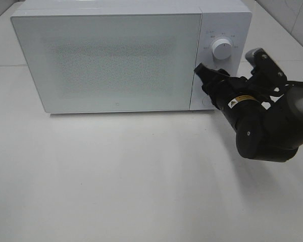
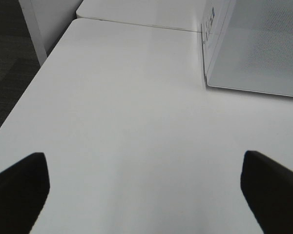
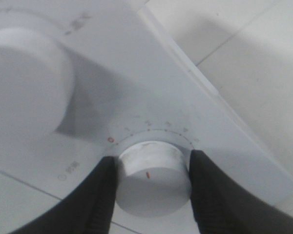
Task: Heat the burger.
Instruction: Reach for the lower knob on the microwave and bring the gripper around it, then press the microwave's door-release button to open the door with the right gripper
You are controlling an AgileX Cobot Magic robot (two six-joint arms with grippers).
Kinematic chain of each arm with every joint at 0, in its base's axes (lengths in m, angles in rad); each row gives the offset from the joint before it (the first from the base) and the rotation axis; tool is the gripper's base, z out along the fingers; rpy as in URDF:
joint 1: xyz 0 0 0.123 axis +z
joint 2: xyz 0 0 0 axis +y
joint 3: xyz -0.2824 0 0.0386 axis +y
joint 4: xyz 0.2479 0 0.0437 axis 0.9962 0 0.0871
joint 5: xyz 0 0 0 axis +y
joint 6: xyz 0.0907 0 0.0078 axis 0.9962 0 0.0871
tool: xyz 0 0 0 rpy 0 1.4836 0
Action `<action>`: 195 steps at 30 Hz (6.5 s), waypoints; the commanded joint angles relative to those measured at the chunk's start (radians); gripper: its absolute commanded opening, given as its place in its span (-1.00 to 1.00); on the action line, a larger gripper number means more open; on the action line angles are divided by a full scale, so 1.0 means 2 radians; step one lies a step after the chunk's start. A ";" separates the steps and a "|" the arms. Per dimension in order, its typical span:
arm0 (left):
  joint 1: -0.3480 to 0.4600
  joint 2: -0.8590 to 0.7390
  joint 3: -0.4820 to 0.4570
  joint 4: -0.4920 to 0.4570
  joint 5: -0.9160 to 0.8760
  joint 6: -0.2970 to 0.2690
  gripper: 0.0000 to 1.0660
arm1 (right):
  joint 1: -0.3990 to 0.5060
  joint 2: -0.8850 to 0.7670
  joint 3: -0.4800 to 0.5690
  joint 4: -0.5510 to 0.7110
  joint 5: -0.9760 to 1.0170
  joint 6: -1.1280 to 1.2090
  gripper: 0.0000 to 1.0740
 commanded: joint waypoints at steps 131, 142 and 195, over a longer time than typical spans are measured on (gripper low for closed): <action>-0.003 -0.011 0.000 -0.002 -0.007 -0.002 0.89 | 0.002 -0.783 0.014 -0.295 1.105 -0.244 0.44; -0.003 -0.011 0.000 -0.002 -0.007 -0.002 0.89 | -0.074 -0.899 0.018 -0.336 1.094 -0.238 0.42; -0.003 -0.011 0.000 -0.002 -0.007 -0.002 0.89 | -0.219 -1.029 0.097 -0.283 1.060 -0.219 0.42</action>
